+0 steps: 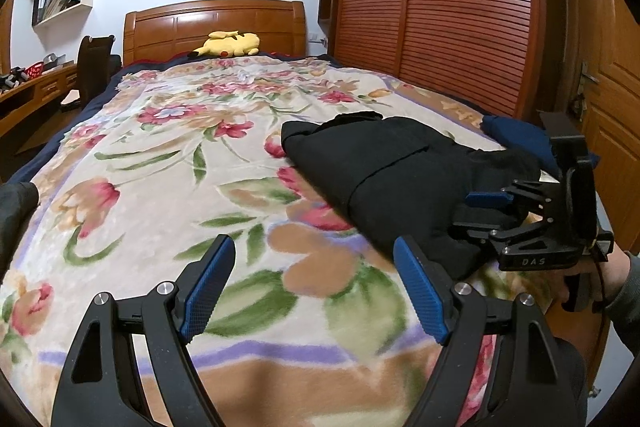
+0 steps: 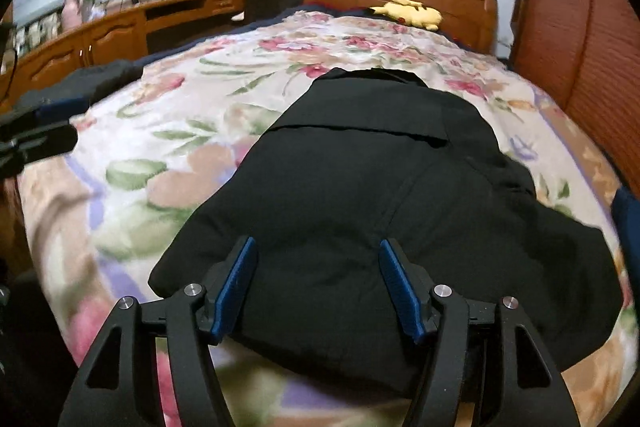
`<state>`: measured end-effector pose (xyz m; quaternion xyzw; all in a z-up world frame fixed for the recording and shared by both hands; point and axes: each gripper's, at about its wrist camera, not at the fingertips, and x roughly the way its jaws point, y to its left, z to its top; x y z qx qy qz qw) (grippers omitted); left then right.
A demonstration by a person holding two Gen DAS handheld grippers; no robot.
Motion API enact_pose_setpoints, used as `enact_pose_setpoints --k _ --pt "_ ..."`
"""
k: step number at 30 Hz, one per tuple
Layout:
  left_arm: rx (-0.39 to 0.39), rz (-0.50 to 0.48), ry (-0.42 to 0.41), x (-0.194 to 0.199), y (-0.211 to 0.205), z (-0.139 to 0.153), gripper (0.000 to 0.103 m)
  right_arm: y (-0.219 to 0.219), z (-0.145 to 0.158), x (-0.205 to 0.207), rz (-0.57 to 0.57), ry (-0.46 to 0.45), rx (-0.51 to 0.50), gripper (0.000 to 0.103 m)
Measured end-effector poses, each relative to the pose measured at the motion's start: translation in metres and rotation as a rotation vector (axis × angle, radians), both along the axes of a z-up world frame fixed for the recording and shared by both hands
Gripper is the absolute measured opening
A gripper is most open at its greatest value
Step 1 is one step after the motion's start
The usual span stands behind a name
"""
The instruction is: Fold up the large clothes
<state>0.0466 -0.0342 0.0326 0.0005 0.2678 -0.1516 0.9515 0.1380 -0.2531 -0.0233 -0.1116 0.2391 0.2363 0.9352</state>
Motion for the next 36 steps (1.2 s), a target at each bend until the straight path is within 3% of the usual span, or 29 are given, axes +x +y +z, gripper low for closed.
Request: enact_pose_setpoints --k 7,10,13,18,27,36 --pt "0.008 -0.01 0.006 0.002 -0.004 -0.004 0.082 -0.023 0.03 -0.017 -0.077 -0.067 0.026 0.066" --pt "0.002 -0.012 0.013 0.007 -0.006 -0.006 0.082 -0.044 0.021 -0.003 -0.17 -0.037 0.012 0.066" --pt "0.004 -0.017 0.011 0.009 -0.009 -0.007 0.082 -0.052 0.0 0.008 -0.163 0.02 0.024 0.066" --pt "0.012 -0.028 0.018 0.02 -0.016 -0.008 0.082 -0.052 -0.015 0.009 -0.17 0.019 0.058 0.066" --pt "0.053 -0.042 0.032 0.089 -0.036 -0.003 0.082 -0.072 0.012 -0.025 -0.193 -0.053 0.045 0.066" --pt "0.087 -0.042 0.074 0.181 -0.056 -0.005 0.082 -0.102 -0.009 -0.052 -0.255 -0.019 0.097 0.066"
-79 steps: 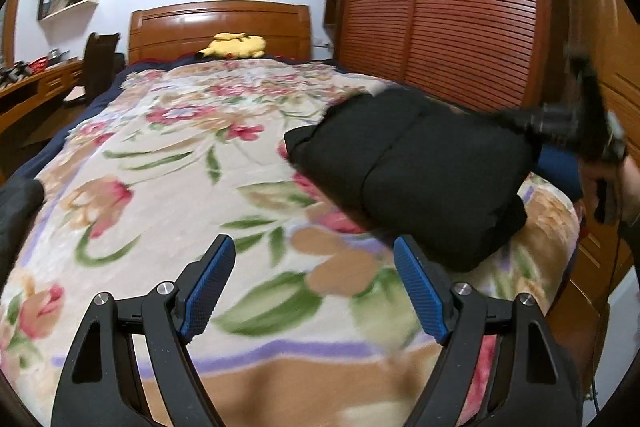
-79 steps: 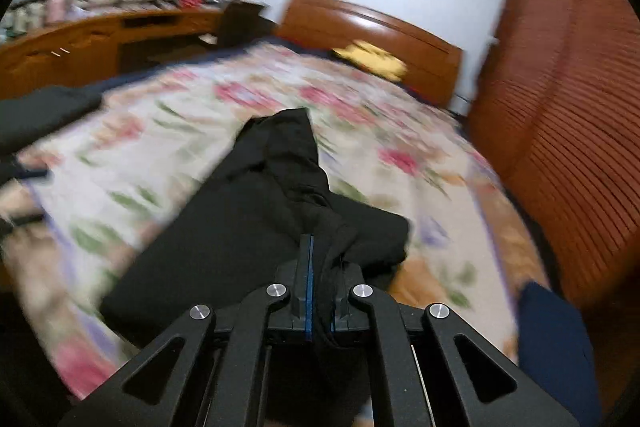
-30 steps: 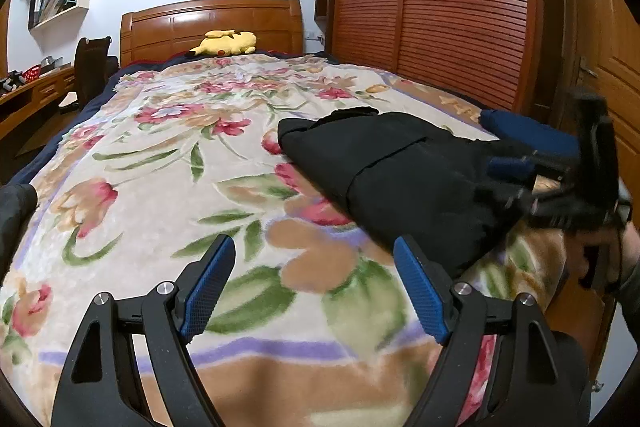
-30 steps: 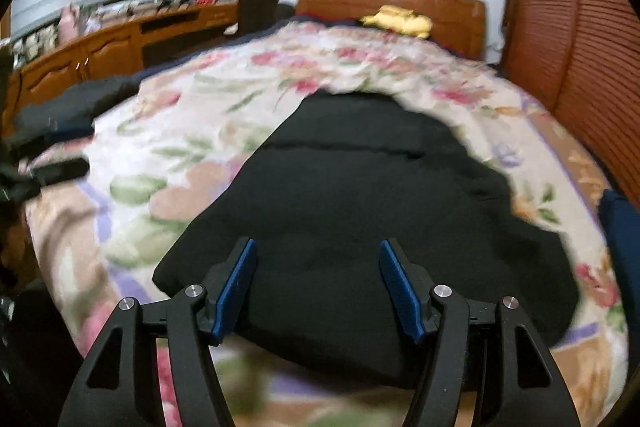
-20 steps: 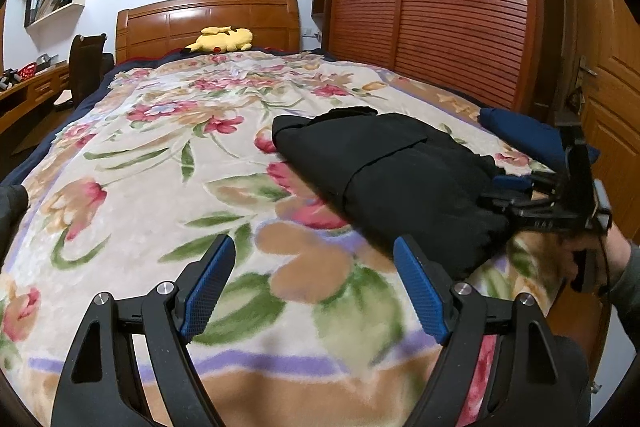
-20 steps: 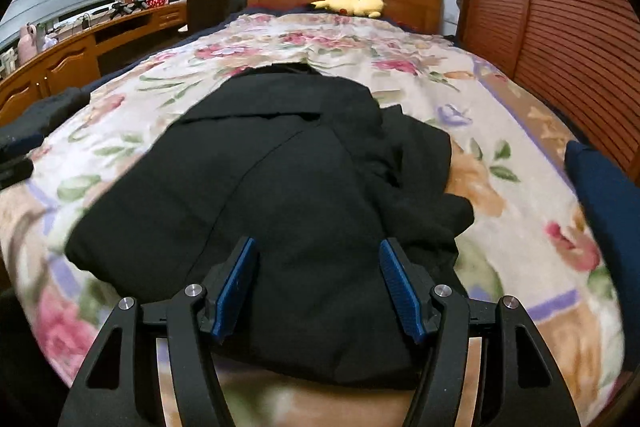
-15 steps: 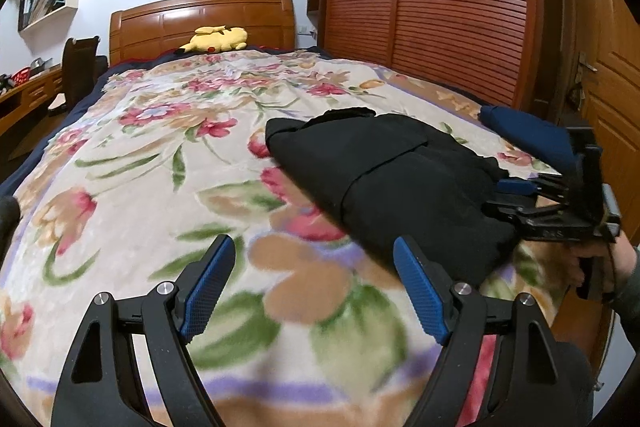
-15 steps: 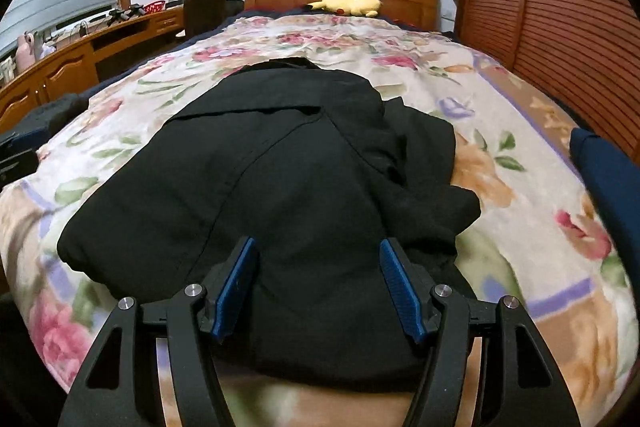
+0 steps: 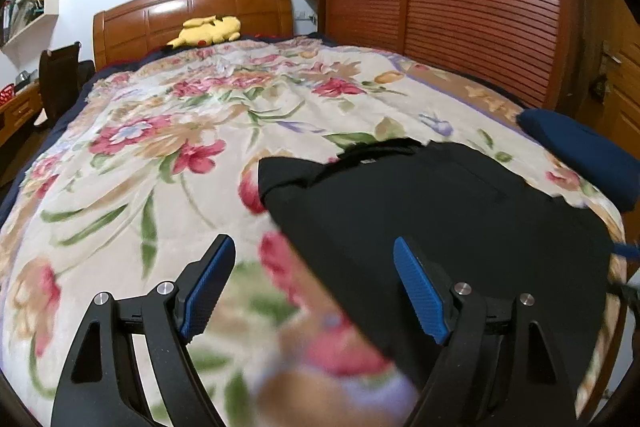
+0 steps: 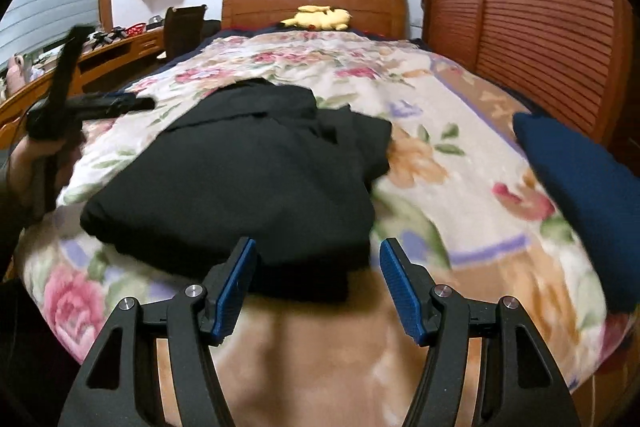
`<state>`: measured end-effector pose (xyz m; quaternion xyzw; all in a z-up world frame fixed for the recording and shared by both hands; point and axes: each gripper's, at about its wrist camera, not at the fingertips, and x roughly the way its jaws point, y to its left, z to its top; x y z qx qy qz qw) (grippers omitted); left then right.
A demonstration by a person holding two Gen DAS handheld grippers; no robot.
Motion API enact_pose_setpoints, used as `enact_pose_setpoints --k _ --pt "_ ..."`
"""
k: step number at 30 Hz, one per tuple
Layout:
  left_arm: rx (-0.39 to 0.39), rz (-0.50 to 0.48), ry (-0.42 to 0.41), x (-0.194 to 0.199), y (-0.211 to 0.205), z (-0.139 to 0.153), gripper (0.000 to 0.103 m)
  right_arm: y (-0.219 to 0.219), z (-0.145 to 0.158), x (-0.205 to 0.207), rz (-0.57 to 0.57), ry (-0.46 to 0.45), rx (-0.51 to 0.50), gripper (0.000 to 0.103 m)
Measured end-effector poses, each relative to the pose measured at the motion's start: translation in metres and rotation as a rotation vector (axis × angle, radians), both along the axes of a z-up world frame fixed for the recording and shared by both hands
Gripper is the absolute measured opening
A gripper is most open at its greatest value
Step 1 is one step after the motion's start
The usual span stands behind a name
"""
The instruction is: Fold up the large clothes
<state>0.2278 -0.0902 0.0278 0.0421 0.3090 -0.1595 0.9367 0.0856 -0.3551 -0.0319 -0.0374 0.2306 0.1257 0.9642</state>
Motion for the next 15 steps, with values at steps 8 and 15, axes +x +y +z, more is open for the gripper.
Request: enact_pose_setpoints --k 8,15 --pt "-0.021 0.054 0.1 0.066 -0.001 -0.018 0.082 -0.009 -0.013 0.012 -0.038 0.025 0.058 0.066" --pt "-0.013 0.069 0.12 0.097 -0.002 -0.026 0.082 -0.01 -0.02 0.022 0.004 0.045 0.13 0.066"
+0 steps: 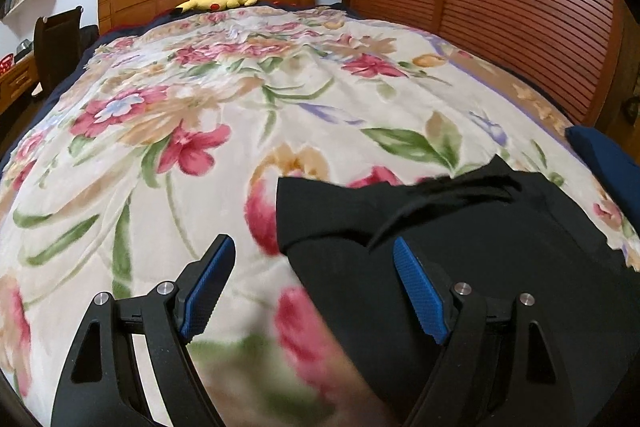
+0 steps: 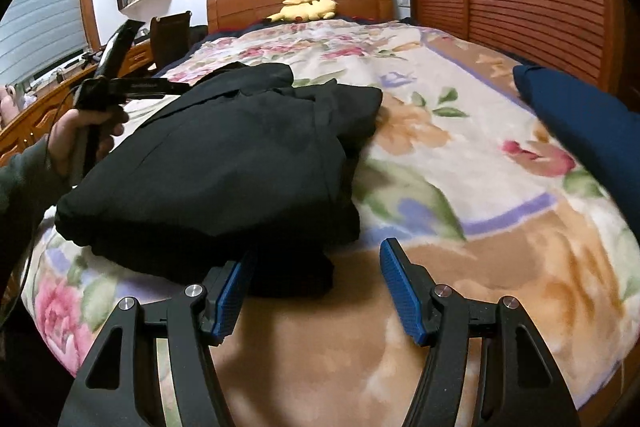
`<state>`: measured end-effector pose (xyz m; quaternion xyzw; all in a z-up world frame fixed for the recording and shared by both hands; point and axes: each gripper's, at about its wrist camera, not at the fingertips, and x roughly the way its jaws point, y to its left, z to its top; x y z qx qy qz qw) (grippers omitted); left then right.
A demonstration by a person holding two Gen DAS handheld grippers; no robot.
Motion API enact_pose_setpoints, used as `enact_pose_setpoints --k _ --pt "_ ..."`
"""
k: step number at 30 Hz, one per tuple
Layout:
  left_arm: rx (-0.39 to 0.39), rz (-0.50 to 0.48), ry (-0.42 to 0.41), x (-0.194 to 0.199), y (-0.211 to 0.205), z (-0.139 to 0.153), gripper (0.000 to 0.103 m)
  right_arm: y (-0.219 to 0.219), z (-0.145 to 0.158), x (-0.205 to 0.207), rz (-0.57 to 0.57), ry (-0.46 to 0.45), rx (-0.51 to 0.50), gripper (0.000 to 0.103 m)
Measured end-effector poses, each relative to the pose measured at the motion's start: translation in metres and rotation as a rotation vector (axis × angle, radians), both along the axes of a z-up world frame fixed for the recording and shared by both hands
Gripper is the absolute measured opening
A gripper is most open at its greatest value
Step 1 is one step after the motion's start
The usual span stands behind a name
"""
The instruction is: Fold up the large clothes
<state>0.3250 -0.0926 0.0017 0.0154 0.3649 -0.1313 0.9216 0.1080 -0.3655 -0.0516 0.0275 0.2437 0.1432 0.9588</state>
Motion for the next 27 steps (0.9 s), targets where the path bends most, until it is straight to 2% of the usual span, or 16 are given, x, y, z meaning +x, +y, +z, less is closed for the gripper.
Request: enact_pose_setpoints --k 3,12,16,19,20,22,24,27 --pt "-0.008 0.028 0.021 0.014 0.001 -0.004 0.082 0.003 -0.003 0.005 0.02 0.0 0.017 0.066" --pt "0.003 0.015 0.1 0.037 -0.011 -0.028 0.089 0.007 -0.01 0.012 0.033 0.001 0.034 0.066" --pt "-0.068 0.023 0.167 0.041 -0.004 -0.035 0.089 0.011 -0.01 0.012 0.031 -0.001 0.027 0.065" --pt "-0.115 -0.021 0.191 0.039 -0.005 -0.034 0.069 0.012 -0.012 0.011 0.043 -0.001 0.04 0.057" --pt "-0.127 -0.032 0.197 0.038 -0.007 -0.033 0.057 0.012 -0.011 0.011 0.045 -0.003 0.045 0.054" --pt "-0.101 -0.04 0.195 0.034 -0.015 -0.028 0.046 0.011 -0.012 0.01 0.049 -0.002 0.066 0.047" --pt "-0.082 -0.046 0.192 0.029 -0.022 -0.024 0.027 0.007 -0.012 0.009 0.054 -0.007 0.12 0.031" --pt "-0.061 -0.039 0.145 0.015 -0.026 -0.009 0.02 -0.002 -0.007 0.003 0.05 -0.037 0.17 0.023"
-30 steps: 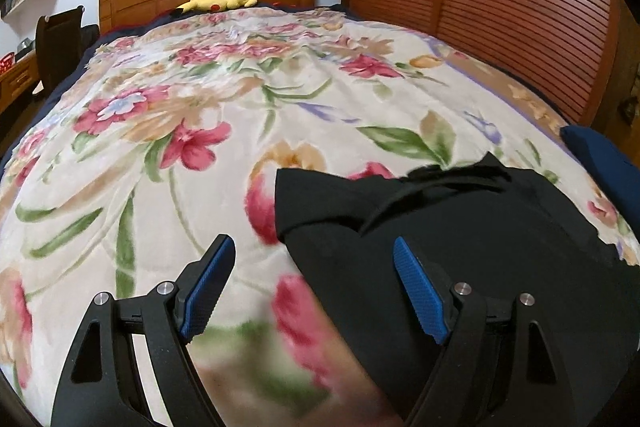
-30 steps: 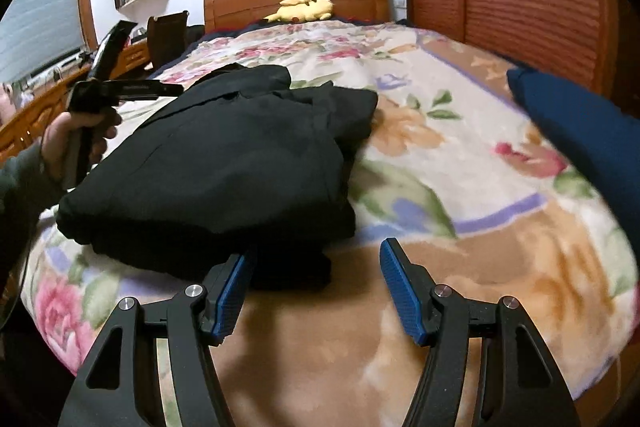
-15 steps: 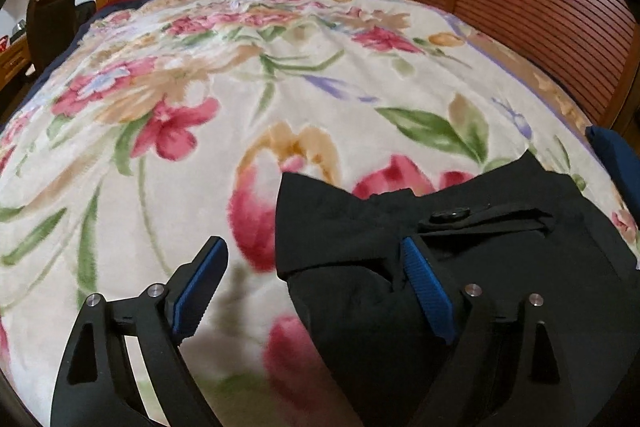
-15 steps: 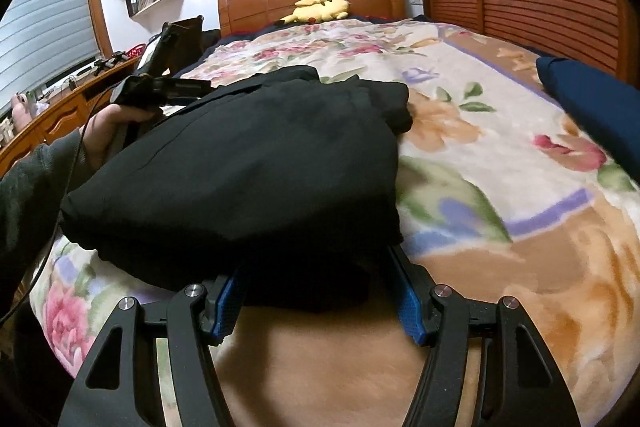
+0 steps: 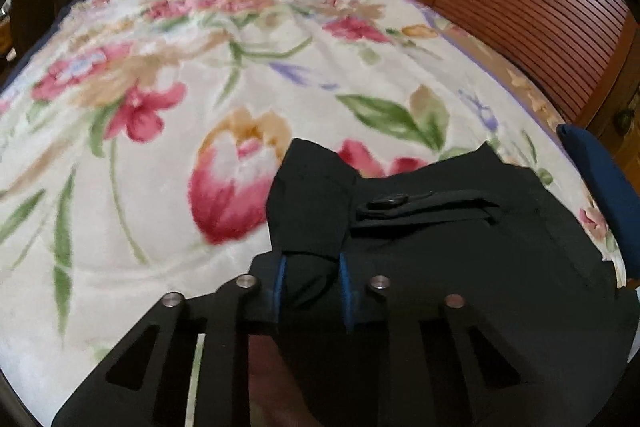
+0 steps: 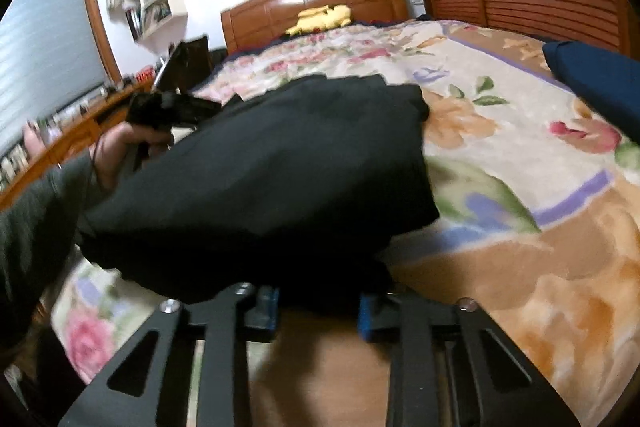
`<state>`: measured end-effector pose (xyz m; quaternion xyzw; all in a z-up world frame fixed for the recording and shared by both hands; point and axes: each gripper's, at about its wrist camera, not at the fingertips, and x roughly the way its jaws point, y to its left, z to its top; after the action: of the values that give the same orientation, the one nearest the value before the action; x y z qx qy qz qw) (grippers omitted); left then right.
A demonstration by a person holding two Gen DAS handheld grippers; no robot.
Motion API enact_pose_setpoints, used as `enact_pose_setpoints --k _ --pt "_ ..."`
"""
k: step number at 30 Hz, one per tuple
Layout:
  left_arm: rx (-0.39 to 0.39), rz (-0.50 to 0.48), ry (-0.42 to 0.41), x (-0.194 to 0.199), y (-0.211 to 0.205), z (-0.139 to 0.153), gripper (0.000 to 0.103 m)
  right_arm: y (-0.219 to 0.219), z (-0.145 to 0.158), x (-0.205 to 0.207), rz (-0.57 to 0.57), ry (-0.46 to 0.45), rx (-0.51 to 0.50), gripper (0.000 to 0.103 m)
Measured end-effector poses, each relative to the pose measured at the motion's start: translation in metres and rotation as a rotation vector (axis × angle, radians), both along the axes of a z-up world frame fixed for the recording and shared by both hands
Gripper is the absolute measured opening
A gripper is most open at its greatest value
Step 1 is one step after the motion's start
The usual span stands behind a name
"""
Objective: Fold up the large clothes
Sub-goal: 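Close both grippers on opposite sides of the black coat bundle, then lift the bundle with both grippers and carry it toward the blue pillow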
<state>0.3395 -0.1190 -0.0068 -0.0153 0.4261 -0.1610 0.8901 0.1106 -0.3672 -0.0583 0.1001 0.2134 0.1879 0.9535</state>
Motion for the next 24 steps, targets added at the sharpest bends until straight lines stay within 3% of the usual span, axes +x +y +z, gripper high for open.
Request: enact_pose_setpoints --k 10,15,24 --pt "0.033 -0.024 -0.204 -0.062 -0.025 0.078 0.016 -0.035 0.032 -0.016 -0.046 -0.087 -0.024 0.018" --pt "0.006 -0.054 -0.235 -0.084 -0.042 0.095 0.016 -0.05 0.036 -0.027 -0.064 -0.094 -0.063 0.018" --pt "0.041 -0.083 -0.283 -0.108 -0.065 0.109 0.016 -0.067 0.052 -0.04 -0.108 -0.126 -0.132 0.017"
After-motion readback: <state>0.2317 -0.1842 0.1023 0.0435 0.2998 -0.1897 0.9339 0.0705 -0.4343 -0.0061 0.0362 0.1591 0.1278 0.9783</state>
